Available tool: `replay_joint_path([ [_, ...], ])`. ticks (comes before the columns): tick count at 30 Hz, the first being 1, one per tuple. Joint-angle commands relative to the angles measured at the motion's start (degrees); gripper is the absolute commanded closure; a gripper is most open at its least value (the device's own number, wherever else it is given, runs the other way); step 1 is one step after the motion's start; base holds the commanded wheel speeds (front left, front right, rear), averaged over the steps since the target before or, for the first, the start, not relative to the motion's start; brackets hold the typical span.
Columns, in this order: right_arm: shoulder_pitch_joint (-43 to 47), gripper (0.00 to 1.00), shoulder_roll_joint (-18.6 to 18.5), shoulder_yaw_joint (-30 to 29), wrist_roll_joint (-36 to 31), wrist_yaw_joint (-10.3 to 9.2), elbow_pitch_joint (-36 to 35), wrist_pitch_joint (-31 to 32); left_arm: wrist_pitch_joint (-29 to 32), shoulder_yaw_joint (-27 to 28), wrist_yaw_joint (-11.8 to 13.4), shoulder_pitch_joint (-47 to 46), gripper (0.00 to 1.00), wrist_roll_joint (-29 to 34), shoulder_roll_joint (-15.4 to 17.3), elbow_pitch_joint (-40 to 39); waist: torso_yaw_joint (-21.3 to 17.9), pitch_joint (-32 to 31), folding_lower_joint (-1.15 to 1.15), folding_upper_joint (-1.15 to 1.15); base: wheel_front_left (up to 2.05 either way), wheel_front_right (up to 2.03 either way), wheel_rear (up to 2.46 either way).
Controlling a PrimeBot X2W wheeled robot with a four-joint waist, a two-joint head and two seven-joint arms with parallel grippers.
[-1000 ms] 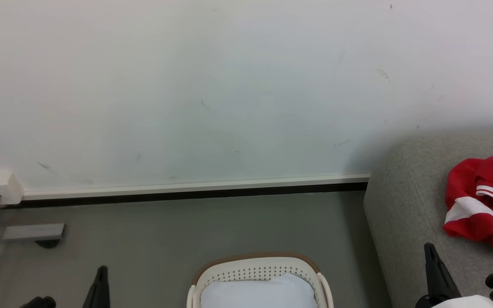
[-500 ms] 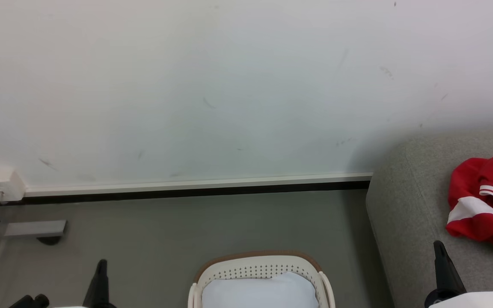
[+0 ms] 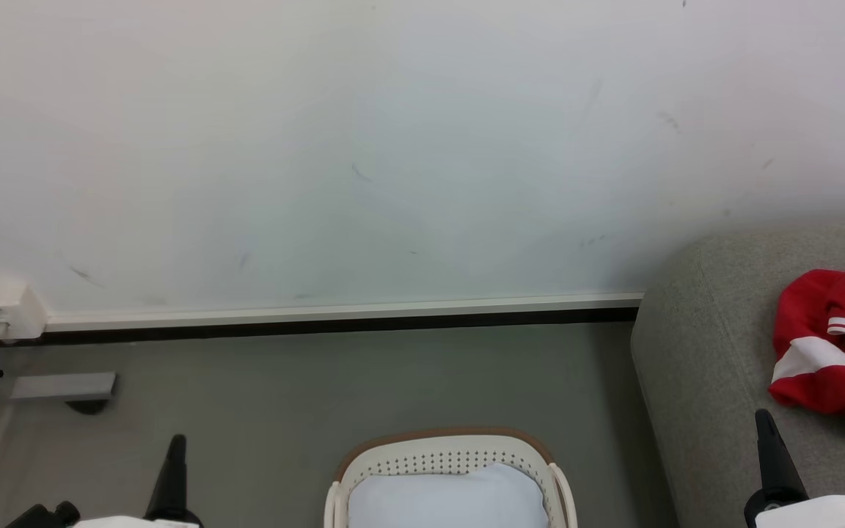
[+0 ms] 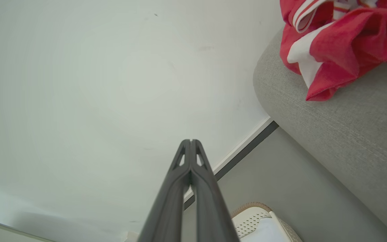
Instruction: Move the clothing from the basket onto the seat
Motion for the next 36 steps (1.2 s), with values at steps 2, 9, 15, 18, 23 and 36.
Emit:
replay_joint_path([
  [2, -1.43, 1.00, 0.01, -0.58, 1.92, -0.05, -0.77, 0.51, 0.52, 0.40, -0.22, -1.34, 1.00, -2.02, 0.14, -0.93, 0.05, 0.06, 0.00, 0.00, 0.00, 0.00, 0.00],
  [9, -1.57, 1.00, 0.05, -1.31, 5.91, -0.06, -1.09, 1.66, 1.70, 0.56, -0.27, -1.64, 1.00, -6.40, -0.01, -1.24, 0.24, 0.26, -0.01, 0.00, 0.00, 0.00, 0.00],
  [15, -1.68, 1.00, 0.08, -1.91, 9.05, -0.07, -1.34, 2.54, 2.61, 0.69, -0.31, -1.89, 1.00, -9.86, -0.12, -1.54, 0.40, 0.44, -0.01, 0.00, 0.00, 0.00, 0.00],
  [18, -1.72, 1.00, 0.10, -2.22, 10.56, -0.07, -1.43, 3.00, 3.10, 0.76, -0.33, -1.92, 1.00, -11.35, -0.16, -1.69, 0.48, 0.53, -0.01, 0.00, 0.00, 0.00, 0.00],
  [23, -1.75, 1.00, 0.12, -2.70, 13.12, -0.07, -1.60, 3.73, 3.82, 0.87, -0.37, -2.13, 1.00, -14.23, -0.22, -1.94, 0.62, 0.68, -0.01, 0.00, 0.00, 0.00, 0.00],
  [36, -1.71, 1.00, 0.19, -3.78, 18.93, -0.09, -1.99, 5.36, 5.50, 1.07, -0.47, -2.51, 1.00, -20.71, -0.42, -2.47, 0.97, 1.06, -0.01, 0.00, 0.00, 0.00, 0.00],
])
